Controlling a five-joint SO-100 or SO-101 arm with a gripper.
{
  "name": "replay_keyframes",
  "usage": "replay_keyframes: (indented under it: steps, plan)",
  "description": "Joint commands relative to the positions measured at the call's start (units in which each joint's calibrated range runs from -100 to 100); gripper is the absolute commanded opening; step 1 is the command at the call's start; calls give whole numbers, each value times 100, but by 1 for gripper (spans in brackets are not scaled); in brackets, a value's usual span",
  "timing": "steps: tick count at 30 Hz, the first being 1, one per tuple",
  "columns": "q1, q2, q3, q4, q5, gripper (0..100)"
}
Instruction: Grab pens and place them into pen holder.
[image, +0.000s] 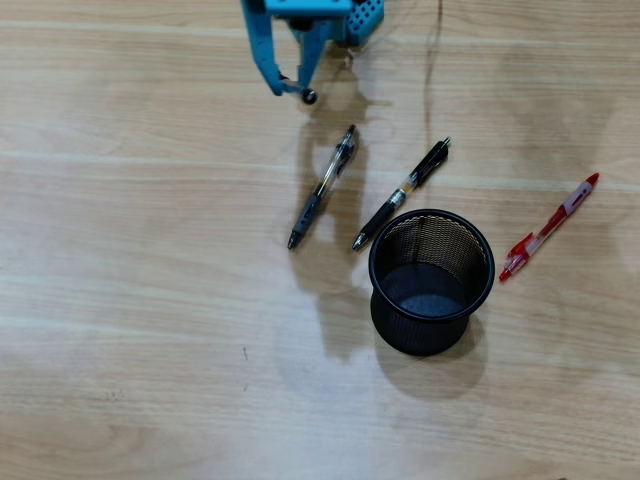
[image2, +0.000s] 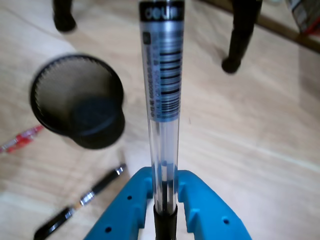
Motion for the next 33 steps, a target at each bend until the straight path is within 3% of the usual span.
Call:
replay_keyframes:
  steps: [1,11,17,33]
  plan:
    - [-697,-216,123,-1398,-210,2]
    - [-1703,685,1163,-4732,-571,2]
    - [-1895,1602,1172,-5744,-707,2]
    - [-1876,2672,1190,-6254,-827,3]
